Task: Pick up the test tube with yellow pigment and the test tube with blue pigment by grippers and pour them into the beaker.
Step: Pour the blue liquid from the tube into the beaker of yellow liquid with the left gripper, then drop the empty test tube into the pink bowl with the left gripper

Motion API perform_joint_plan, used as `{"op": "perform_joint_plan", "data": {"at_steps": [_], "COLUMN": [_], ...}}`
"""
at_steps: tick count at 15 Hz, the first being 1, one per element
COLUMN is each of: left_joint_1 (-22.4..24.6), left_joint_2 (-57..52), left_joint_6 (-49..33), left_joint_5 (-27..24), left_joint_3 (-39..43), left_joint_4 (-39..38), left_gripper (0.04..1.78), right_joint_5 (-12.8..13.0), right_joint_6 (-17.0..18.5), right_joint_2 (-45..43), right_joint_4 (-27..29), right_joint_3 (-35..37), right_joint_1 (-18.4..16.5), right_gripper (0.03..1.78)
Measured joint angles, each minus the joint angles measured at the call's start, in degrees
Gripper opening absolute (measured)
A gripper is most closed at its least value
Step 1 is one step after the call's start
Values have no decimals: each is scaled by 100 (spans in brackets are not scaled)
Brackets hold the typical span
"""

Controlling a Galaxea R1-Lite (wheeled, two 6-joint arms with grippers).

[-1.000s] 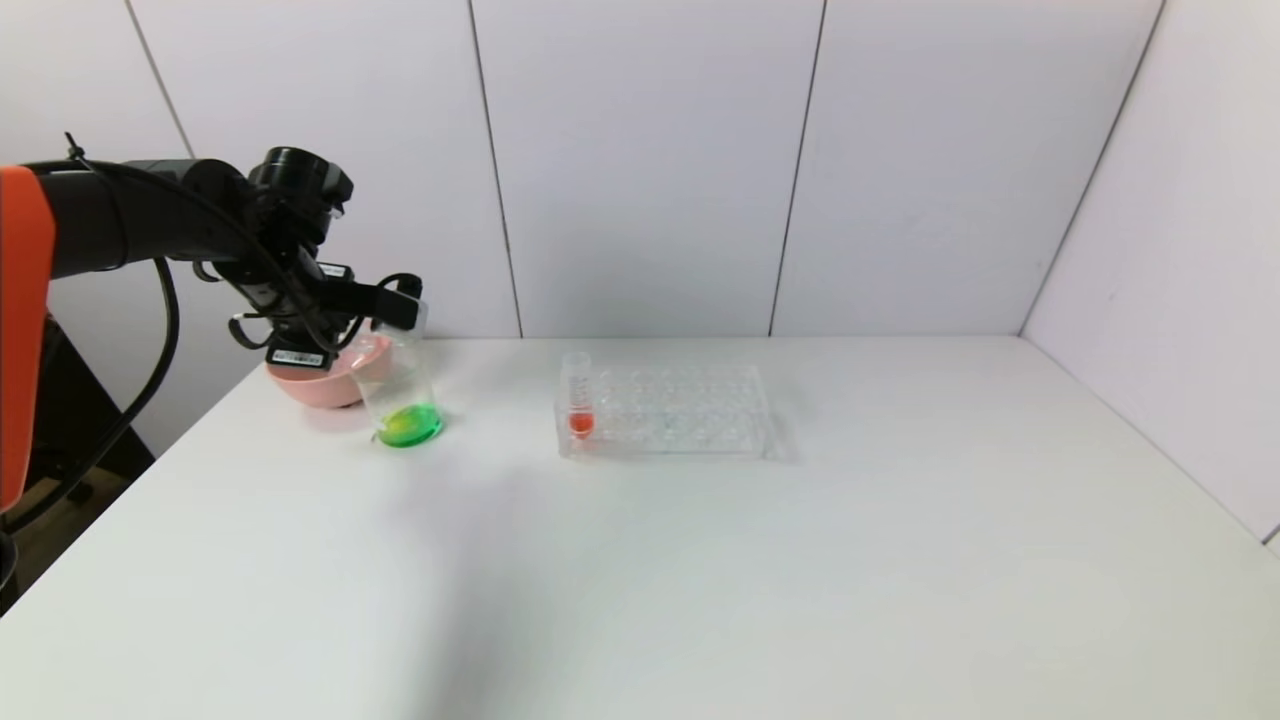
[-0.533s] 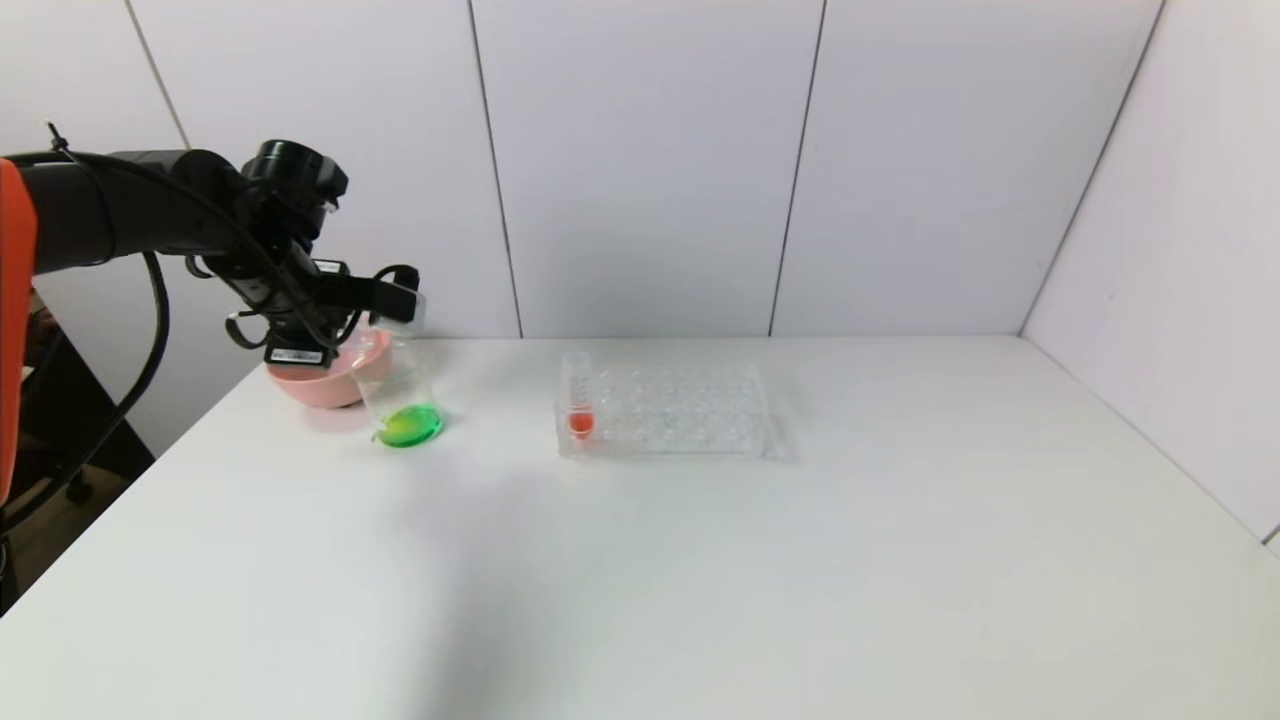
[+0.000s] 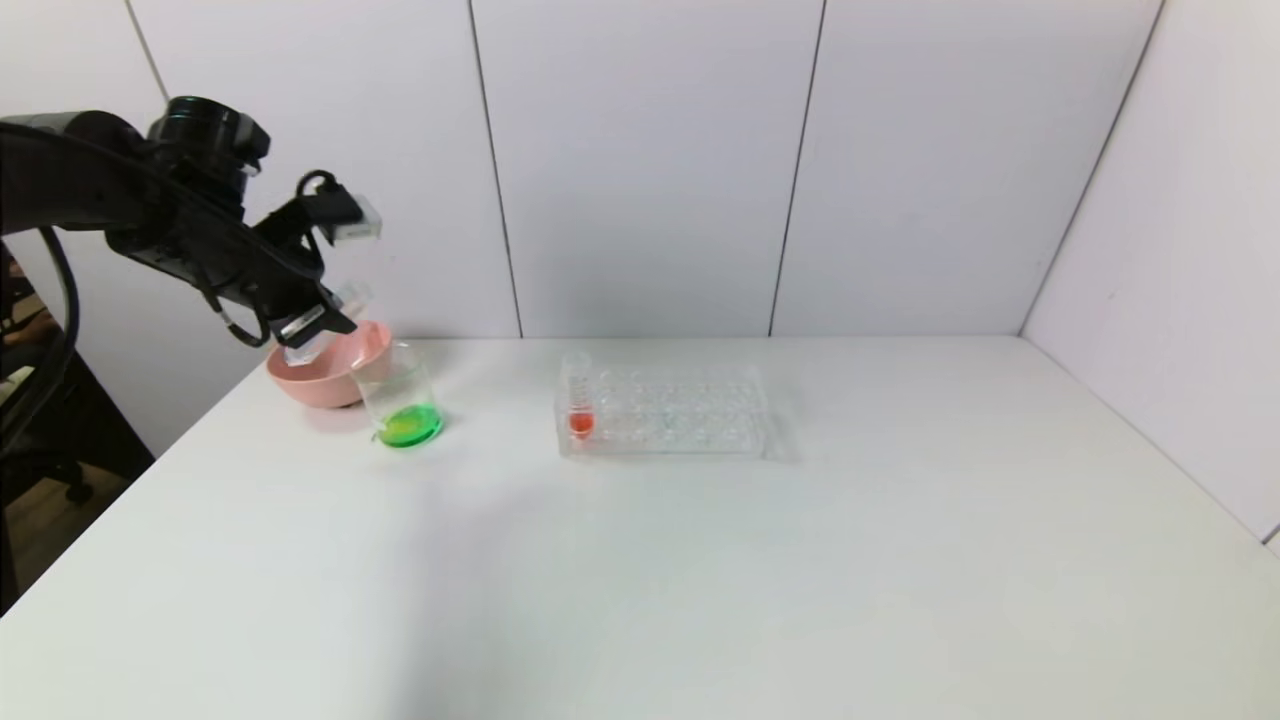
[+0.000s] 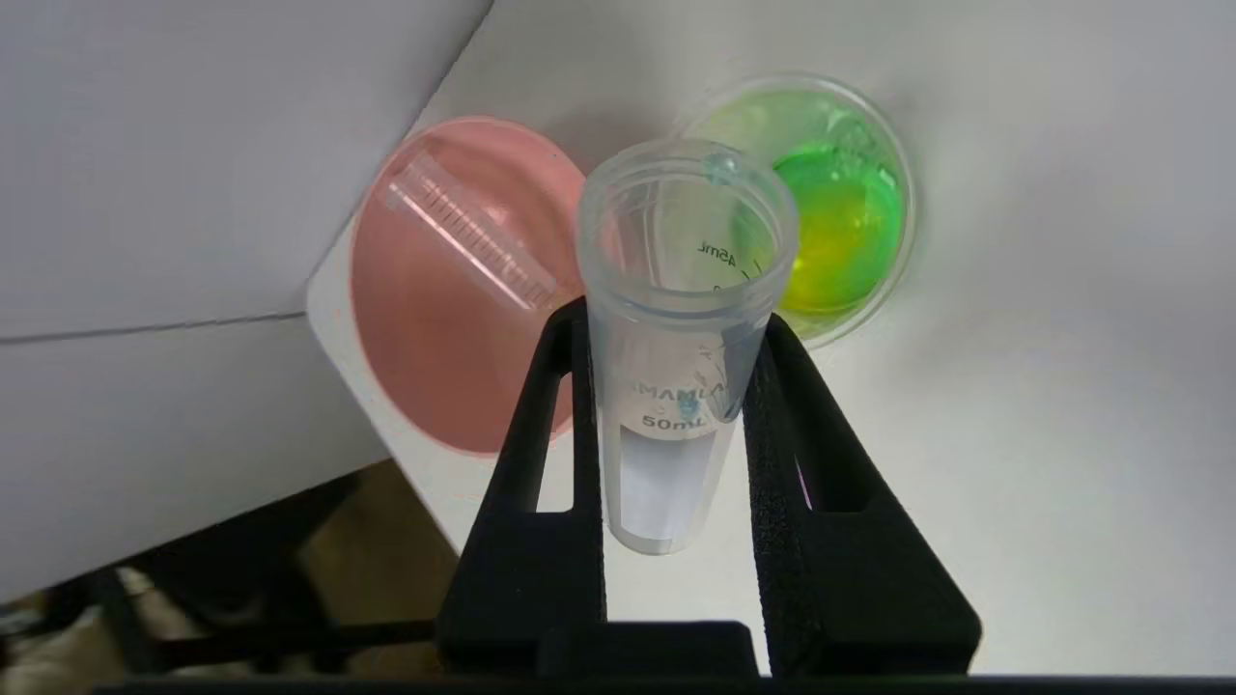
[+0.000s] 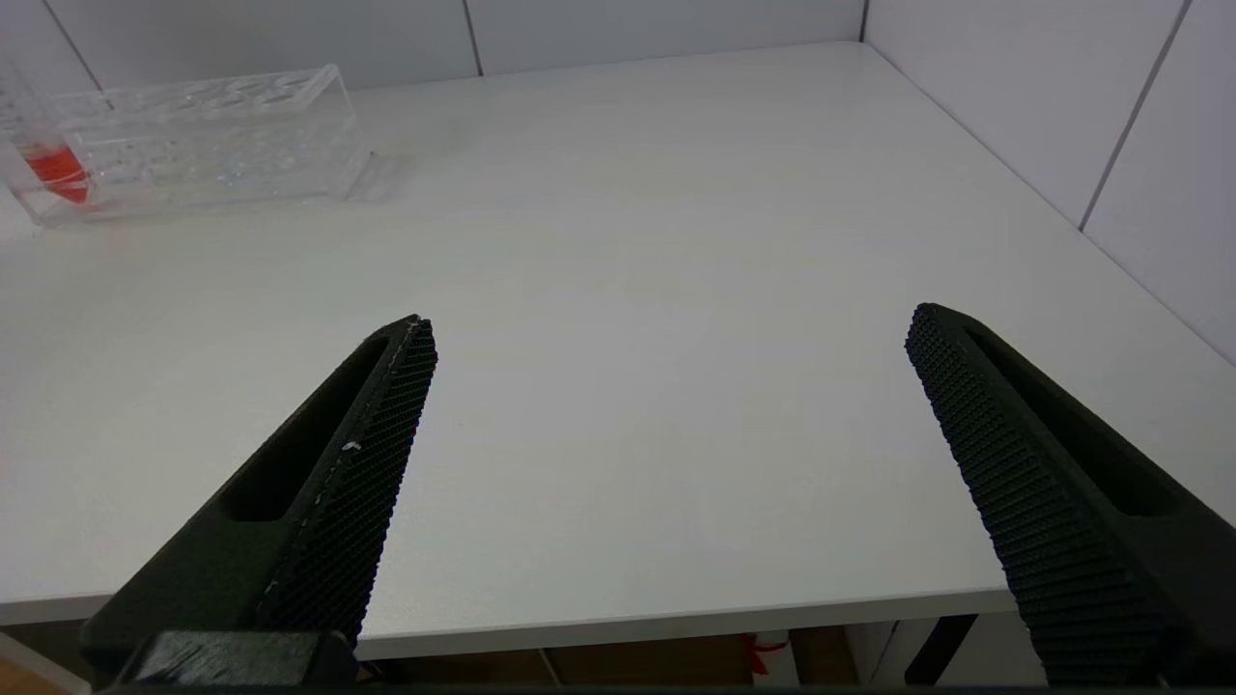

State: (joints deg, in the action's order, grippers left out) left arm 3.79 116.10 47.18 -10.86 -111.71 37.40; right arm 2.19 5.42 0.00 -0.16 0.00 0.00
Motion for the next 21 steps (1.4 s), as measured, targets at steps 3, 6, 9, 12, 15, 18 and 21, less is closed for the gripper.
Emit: {"op": "perform_joint_plan", "data": {"at_steps": [3, 6, 9, 12, 15, 18, 21], "left_joint_1": [706, 1130, 1291, 1332, 1341, 1392, 1525], "left_joint_2": [-91, 43, 512, 1083, 1532, 1690, 1694], "left_joint_6": [-1430, -2376, -2984, -3293, -3294, -3274, -3249], "left_joint_5": [-1482, -2122, -2615, -2714, -2706, -2693, -2720], "left_joint_3": [249, 452, 524, 601, 627, 739, 763], "left_joint_4": [-756, -1877, -3198, -4012, -4184, -4208, -4224], "left_gripper": [44, 44, 44, 44, 44, 44, 55], "right_joint_5": [0, 0, 0, 0, 0, 0, -2], "right_joint_6": [0, 0, 0, 0, 0, 0, 0], "right_joint_2": [0, 0, 0, 0, 0, 0, 0], "right_joint_4": [0, 0, 0, 0, 0, 0, 0], "right_joint_3": [0, 0, 0, 0, 0, 0, 0], "right_joint_1": [0, 0, 0, 0, 0, 0, 0], "right_gripper": [177, 177, 177, 177, 177, 177, 177]}}
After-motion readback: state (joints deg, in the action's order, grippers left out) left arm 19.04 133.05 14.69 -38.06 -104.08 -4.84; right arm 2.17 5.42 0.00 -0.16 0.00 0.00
